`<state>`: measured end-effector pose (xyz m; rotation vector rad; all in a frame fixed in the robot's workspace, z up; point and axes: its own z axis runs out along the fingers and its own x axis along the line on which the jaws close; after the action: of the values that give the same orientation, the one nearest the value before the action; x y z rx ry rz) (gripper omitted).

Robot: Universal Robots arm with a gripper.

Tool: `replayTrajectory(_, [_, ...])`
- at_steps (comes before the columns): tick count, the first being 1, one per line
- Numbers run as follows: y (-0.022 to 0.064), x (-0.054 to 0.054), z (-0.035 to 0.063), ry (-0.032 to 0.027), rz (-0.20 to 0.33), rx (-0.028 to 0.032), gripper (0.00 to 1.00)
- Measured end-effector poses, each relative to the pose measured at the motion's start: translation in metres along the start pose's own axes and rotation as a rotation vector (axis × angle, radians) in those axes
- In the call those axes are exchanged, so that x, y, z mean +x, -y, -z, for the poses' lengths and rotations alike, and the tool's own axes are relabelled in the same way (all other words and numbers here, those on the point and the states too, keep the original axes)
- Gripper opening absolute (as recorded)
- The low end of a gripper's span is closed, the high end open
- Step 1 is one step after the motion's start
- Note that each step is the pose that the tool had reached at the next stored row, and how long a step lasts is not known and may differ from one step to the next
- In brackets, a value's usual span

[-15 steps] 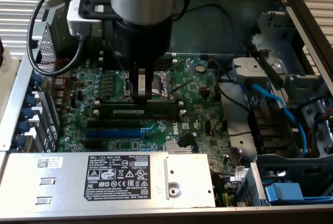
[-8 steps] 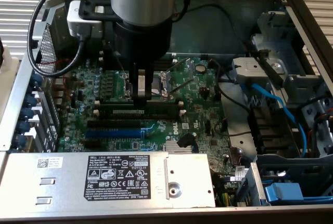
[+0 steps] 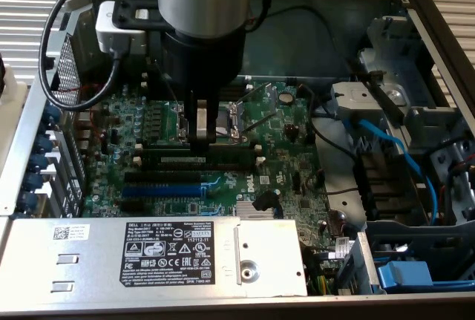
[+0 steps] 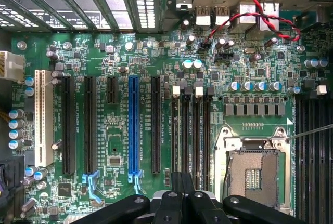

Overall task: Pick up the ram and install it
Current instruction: 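Press down the ram until it locks into place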

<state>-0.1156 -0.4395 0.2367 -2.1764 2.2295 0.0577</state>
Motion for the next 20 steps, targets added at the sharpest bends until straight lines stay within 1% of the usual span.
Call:
replayTrajectory(17, [0.0018,0.0,-0.0028,0.0,0.0,-0.001,0.11])
replayTrajectory(20, [0.0022,0.0,-0.0034,0.0,0.0,-0.0028,0.11])
